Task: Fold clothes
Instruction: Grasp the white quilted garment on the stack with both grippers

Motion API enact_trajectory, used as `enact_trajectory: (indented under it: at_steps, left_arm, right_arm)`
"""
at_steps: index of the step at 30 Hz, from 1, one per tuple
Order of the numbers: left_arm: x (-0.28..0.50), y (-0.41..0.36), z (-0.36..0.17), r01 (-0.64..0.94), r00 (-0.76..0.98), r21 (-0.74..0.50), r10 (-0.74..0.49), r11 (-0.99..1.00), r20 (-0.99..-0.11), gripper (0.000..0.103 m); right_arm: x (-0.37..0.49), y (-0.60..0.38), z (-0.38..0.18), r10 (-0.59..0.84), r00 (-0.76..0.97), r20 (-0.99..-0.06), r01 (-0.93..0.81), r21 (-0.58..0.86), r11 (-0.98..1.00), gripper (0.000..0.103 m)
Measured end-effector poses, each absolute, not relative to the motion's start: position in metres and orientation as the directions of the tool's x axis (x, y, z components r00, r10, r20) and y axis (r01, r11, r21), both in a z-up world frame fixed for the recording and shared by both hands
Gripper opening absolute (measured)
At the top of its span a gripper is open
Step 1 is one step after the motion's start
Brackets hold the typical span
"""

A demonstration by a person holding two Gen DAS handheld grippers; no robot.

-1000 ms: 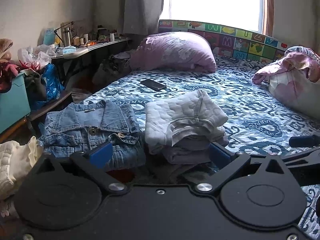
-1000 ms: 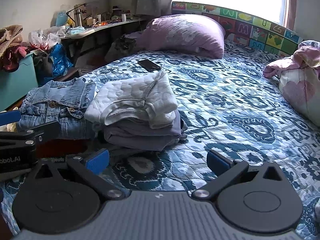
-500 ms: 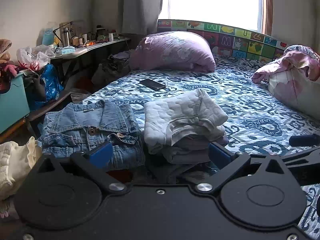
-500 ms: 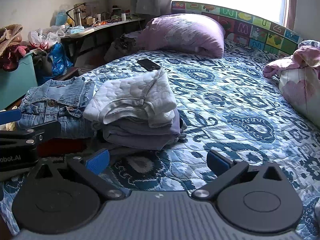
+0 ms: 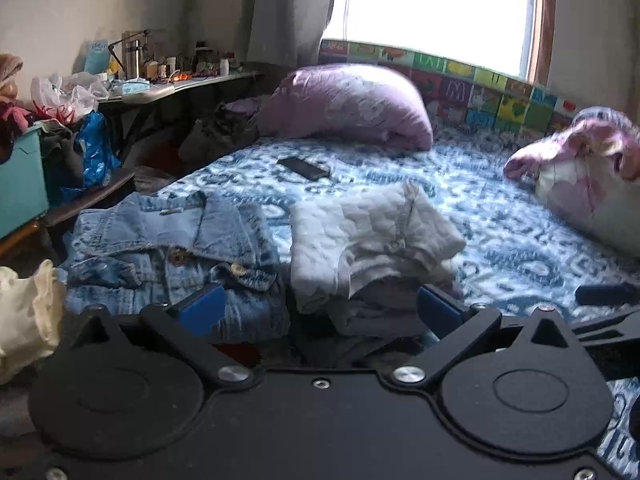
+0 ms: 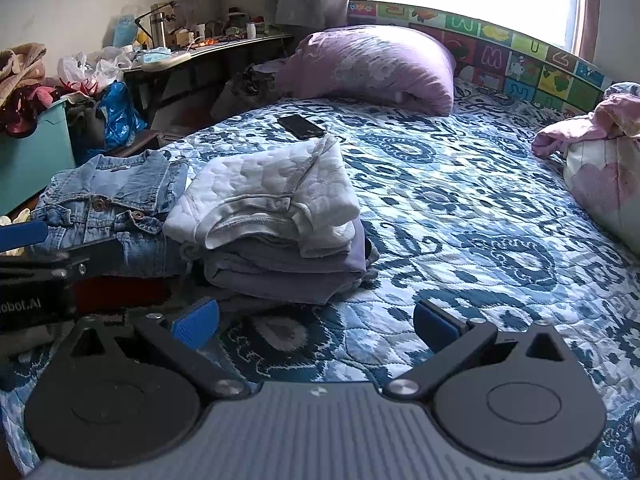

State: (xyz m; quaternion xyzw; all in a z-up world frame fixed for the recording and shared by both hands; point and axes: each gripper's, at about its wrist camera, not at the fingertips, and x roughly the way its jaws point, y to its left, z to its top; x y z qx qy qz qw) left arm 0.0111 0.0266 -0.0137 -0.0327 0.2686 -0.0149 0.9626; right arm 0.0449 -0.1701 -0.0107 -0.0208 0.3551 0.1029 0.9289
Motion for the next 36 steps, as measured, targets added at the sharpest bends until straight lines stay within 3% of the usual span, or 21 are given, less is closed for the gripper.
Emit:
enact_trajectory:
  at_steps: [7,11,17,21,23,27,29,30,35,36]
  left_arm:
    - [0.039,0.038,-0.028,0.055,0.829,-0.116,-0.110,0.992,-0.548,0.103]
    - [0.059,0.051,-0.042,0.052,0.790,-0.246,-0.191,0.968,-0.583,0.103]
    - [0.075,0.065,-0.057,0.082,0.791,-0.379,-0.291,0.922,-0.538,0.103]
    - [0.088,0.075,-0.061,0.076,0.797,-0.468,-0.336,0.881,-0.502,0.101]
    - [0.098,0.078,-0.064,0.070,0.794,-0.492,-0.347,0.868,-0.499,0.098]
    - [0.117,0.081,-0.071,0.065,0.788,-0.516,-0.361,0.854,-0.499,0.088]
    - [0.124,0.080,-0.074,0.065,0.786,-0.505,-0.356,0.860,-0.505,0.084]
    - [0.127,0.079,-0.075,0.060,0.786,-0.491,-0.345,0.869,-0.513,0.077]
    - [0.132,0.074,-0.084,0.058,0.782,-0.434,-0.311,0.899,-0.541,0.069]
    - [0.131,0.072,-0.084,0.063,0.782,-0.419,-0.305,0.906,-0.543,0.060]
  right_arm:
    - [0.067,-0.180,-0.024,0.218,0.766,-0.605,-0.219,0.074,0.973,0.103]
    - [0.092,-0.191,-0.037,0.248,0.732,-0.635,-0.201,0.146,0.969,0.102]
    - [0.122,-0.211,-0.056,0.332,0.695,-0.638,-0.175,0.297,0.938,0.102]
    - [0.141,-0.218,-0.065,0.373,0.685,-0.626,-0.170,0.360,0.917,0.091]
    - [0.150,-0.220,-0.067,0.391,0.691,-0.608,-0.174,0.385,0.906,0.085]
    - [0.170,-0.222,-0.067,0.401,0.704,-0.587,-0.185,0.393,0.901,0.063]
    - [0.177,-0.222,-0.067,0.400,0.715,-0.573,-0.192,0.389,0.901,0.063]
    - [0.180,-0.222,-0.066,0.400,0.721,-0.566,-0.196,0.386,0.901,0.063]
    - [0.199,-0.217,-0.069,0.390,0.734,-0.557,-0.206,0.365,0.908,0.063]
    - [0.204,-0.216,-0.072,0.391,0.729,-0.562,-0.205,0.366,0.908,0.063]
